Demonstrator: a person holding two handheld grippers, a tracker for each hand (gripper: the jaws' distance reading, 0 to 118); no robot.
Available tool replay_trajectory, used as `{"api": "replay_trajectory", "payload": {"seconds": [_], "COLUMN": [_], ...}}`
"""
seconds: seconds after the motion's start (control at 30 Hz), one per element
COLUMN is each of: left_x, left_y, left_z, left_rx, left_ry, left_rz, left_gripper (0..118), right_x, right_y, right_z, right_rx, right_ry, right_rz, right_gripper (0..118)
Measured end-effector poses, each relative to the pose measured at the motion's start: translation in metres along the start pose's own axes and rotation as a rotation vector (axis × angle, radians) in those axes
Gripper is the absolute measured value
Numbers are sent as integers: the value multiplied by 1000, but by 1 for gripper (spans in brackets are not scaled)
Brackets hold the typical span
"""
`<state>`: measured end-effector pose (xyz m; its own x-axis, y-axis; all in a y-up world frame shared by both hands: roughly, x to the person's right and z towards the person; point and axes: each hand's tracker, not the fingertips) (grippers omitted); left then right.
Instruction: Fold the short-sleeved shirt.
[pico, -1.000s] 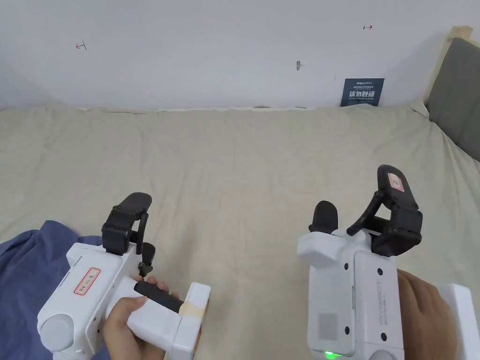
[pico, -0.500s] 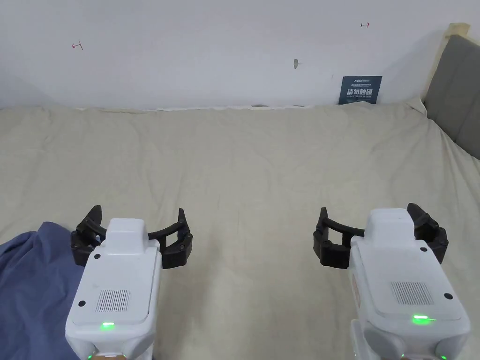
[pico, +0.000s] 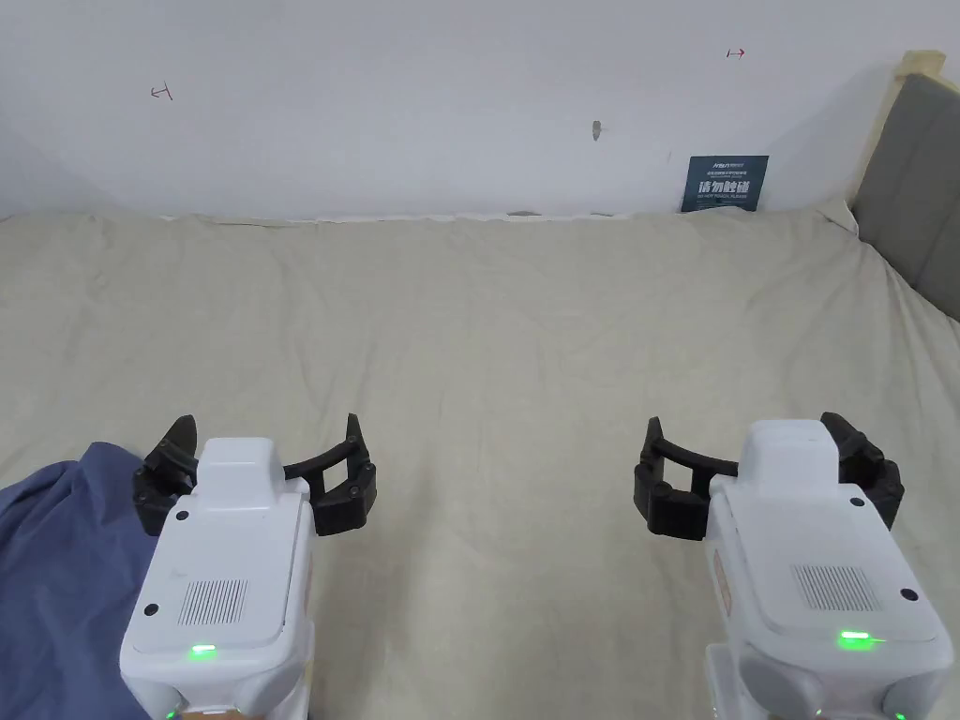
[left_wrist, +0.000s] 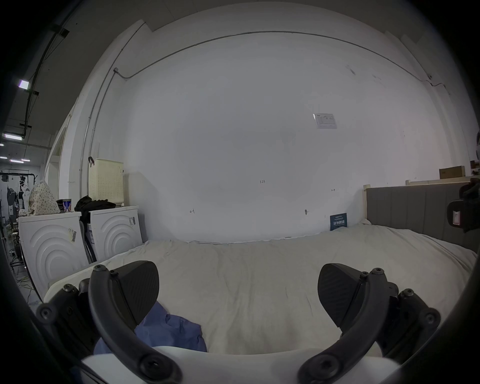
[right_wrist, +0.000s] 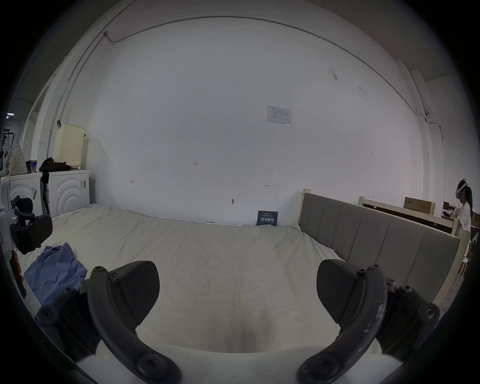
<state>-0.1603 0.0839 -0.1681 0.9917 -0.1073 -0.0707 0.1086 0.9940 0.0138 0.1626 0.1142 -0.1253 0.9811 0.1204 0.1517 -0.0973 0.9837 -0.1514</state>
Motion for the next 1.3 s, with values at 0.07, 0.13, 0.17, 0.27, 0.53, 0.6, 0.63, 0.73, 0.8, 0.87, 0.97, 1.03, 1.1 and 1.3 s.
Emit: {"api": "replay_trajectory", "payload": {"seconds": [0.07,0.13,0.17,0.27,0.53,0.6,0.63,0.73,0.8,0.87,0.97,1.03,1.1,1.3], "left_x": [0,0,0,0,1,1,2,2,3,4,4,4,4,5], "left_y": [0,0,0,2,5,5,5,5,6,6,6,6,7,10], "left_z": [0,0,0,1,2,2,2,3,3,4,3,3,3,7], "left_rx": [1,0,2,8,17,15,16,17,19,20,20,21,23,23], "left_ry": [0,-1,-1,-1,-5,-10,-10,-10,-12,-14,-13,-11,-10,-37], "left_rz": [-1,-1,0,3,-10,-16,-19,-23,-23,-24,-32,-31,-26,20], "left_gripper": [118,118,118,118,118,118,118,118,118,118,118,118,118,62], "right_x": [0,0,0,0,2,2,2,2,2,3,3,3,3,2], "right_y": [0,0,0,1,3,4,4,4,4,4,5,6,6,7], "right_z": [1,1,2,2,2,3,3,3,3,3,3,3,3,4], "right_rx": [-1,1,0,1,1,1,2,1,0,0,1,4,4,2], "right_ry": [1,2,3,4,9,11,13,11,11,12,13,11,10,-1], "right_rz": [2,1,-1,-5,-21,-21,-22,-22,-21,-23,-20,-20,-21,-5], "right_gripper": [118,118,118,118,118,118,118,118,118,118,118,118,118,71]}}
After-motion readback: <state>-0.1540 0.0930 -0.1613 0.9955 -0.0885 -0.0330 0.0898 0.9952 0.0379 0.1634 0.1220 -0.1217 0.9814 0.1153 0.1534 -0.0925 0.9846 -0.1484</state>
